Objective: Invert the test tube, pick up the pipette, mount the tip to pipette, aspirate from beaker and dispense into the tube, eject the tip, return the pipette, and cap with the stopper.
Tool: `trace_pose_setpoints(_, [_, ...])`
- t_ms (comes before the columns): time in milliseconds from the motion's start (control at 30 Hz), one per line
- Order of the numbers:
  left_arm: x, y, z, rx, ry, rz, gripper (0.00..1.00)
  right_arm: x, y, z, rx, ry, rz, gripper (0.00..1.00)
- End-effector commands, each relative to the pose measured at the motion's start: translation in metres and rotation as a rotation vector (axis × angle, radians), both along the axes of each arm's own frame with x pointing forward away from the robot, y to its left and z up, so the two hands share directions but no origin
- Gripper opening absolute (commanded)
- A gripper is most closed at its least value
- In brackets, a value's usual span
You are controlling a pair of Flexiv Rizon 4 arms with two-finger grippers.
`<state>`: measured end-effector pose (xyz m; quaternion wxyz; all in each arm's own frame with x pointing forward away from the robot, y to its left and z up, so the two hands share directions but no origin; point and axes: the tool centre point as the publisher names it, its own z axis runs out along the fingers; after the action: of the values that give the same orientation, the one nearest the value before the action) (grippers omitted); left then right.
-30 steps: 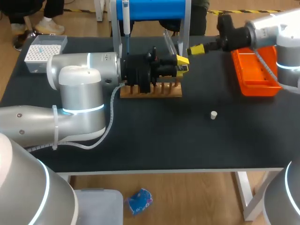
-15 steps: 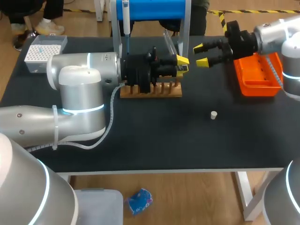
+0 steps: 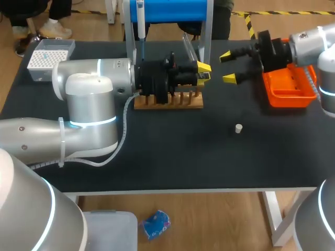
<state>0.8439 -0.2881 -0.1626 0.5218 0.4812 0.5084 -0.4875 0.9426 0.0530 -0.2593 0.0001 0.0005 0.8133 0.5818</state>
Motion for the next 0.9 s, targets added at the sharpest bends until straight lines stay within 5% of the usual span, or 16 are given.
trace_pose_setpoints(33, [0.001, 0.000, 0.000, -0.001, -0.002, -0.003, 0.00, 0.009, -0.009, -0.005, -0.005, 0.008, 0.046, 1.00])
trace_pose_setpoints(600, [0.001, 0.000, 0.000, -0.001, -0.002, -0.003, 0.00, 0.006, -0.008, -0.015, -0.054, -0.038, 0.070, 1.00])
trace_pose_setpoints(733, [0.007, 0.002, 0.007, 0.033, 0.084, -0.070, 0.00, 0.006, -0.008, -0.015, -0.054, -0.038, 0.070, 1.00])
trace_pose_setpoints(900, [0.019, 0.008, 0.015, 0.027, 0.284, -0.150, 0.00, 0.006, -0.008, -0.015, -0.054, -0.038, 0.070, 1.00])
